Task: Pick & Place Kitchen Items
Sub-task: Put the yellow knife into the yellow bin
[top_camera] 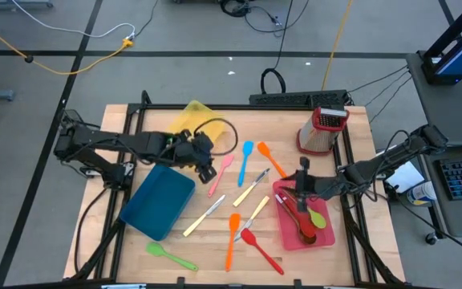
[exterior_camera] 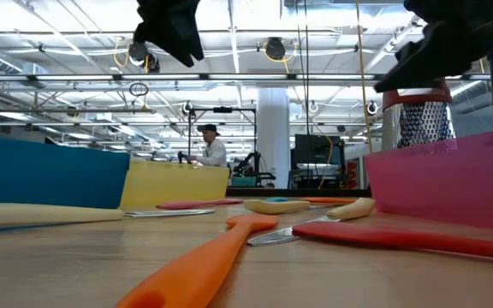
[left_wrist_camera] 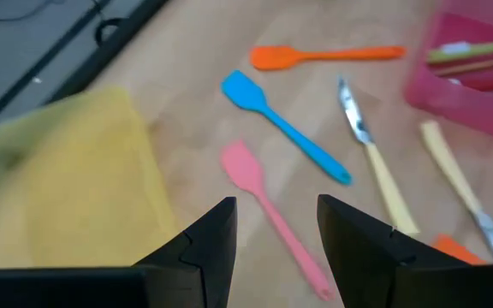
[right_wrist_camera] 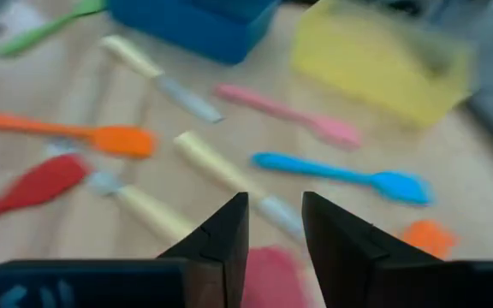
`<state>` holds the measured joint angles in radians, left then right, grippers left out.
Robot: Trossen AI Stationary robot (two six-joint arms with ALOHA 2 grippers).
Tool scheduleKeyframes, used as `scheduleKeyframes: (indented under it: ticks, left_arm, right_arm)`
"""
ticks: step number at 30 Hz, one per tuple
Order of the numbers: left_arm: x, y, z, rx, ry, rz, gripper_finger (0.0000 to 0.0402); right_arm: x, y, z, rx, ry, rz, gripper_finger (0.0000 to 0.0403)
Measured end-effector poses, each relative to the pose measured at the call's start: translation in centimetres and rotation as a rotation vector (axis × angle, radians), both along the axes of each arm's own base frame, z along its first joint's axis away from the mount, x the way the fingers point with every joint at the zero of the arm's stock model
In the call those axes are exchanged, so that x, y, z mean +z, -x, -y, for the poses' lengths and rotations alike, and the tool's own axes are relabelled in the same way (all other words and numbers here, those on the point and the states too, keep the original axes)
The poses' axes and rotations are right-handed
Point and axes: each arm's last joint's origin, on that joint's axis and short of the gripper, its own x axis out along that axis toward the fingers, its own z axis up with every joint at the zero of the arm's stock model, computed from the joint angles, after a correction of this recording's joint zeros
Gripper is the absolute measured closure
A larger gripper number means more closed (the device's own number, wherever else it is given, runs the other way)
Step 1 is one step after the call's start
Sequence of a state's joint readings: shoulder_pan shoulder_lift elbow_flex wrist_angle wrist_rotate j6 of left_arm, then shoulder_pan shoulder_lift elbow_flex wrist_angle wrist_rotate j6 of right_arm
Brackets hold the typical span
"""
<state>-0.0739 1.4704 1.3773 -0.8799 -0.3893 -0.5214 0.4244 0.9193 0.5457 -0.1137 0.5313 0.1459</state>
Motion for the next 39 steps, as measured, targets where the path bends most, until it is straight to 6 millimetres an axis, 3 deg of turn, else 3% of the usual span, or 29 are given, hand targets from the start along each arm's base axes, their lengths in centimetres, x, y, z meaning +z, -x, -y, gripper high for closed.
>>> scheduleKeyframes:
  ticks: [12,19,23,26,30,39]
  left_arm:
    - [0.0,1.2,7.1,-0.14,0.078,0.03,0.0234]
    - [-0.4,1.7,9.3,-0.039,0.213,0.069,0.0234]
    - [-0.5,2.0,10.1,-0.167,0.26,0.01,0.0234]
    - [-0.9,1.9,10.8,-0.252,0.214,-0.02,0.0234]
    - [-2.6,0.9,11.9,-0.281,0.162,-0.065,0.0234]
    - [-9.5,-2.5,13.3,-0.231,0.207,-0.279,0.0234]
  right_arm:
    - [0.2,-3.0,1.3,0.008,0.312,0.073,0.0241]
    - [0.3,-4.5,2.3,-0.083,0.261,0.164,0.0231]
    - [-0.2,-4.8,2.3,-0.138,0.12,0.185,0.0238]
    - [-1.3,-4.9,2.2,-0.143,0.107,0.175,0.0242]
    - [-2.1,-4.9,2.4,-0.116,0.188,0.198,0.0242]
    - [-3.4,-3.8,2.7,-0.127,0.161,0.311,0.0243]
